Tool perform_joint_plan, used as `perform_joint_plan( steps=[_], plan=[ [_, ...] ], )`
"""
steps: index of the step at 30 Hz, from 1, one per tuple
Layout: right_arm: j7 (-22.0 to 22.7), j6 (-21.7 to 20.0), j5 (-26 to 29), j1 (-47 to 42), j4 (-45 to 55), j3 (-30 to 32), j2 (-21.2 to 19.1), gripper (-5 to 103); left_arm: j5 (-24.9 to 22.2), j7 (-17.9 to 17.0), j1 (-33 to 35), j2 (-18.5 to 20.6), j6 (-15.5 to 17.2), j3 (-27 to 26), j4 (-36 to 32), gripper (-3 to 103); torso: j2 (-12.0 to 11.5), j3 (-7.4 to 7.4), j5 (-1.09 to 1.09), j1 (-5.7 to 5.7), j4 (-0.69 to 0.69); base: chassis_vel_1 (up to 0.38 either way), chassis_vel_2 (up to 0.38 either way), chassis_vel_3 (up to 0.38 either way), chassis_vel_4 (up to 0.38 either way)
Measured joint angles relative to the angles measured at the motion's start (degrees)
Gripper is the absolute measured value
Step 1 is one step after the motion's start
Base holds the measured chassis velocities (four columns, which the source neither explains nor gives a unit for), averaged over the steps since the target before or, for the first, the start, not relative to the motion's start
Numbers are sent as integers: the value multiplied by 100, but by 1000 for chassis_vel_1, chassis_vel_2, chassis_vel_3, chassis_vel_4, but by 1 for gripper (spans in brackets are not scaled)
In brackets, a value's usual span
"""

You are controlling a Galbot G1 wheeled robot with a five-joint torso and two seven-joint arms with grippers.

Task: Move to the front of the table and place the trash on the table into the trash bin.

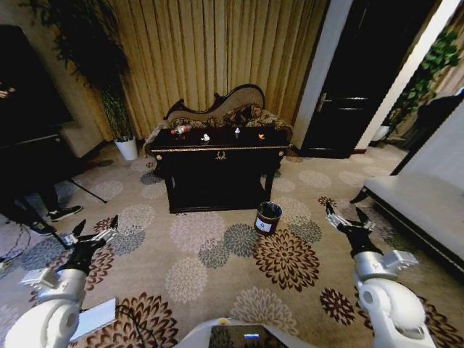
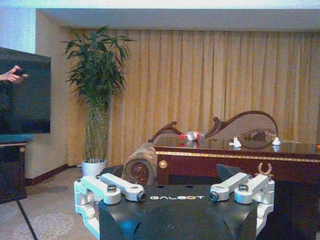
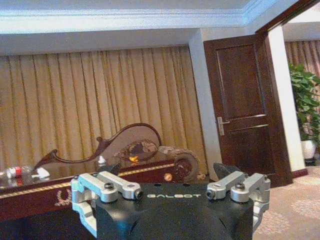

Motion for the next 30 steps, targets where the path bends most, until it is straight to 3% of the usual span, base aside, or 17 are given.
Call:
perform_joint_plan(
  steps=[14,17,21,30],
  plan=[
    [0,-172,-142,121,104,-128,141,100,223,119,-12,-170,-191,244,195,100,0,0,-1,0,0,0,0,0,0],
    [0,-114,-339,127,68,-180,191,100,202,246,-71,-183,-190,290,238,100,0,0,0,0,0,0,0,0,0],
    [0,126,-749,152,-69,-273,220,100,165,689,-170,-190,-297,346,385,100,0,0,0,0,-1,0,0,0,0],
    [0,134,-797,235,-228,-323,241,100,198,770,-160,-214,-300,351,361,100,1,0,0,0,0,0,0,0,0]
  ],
)
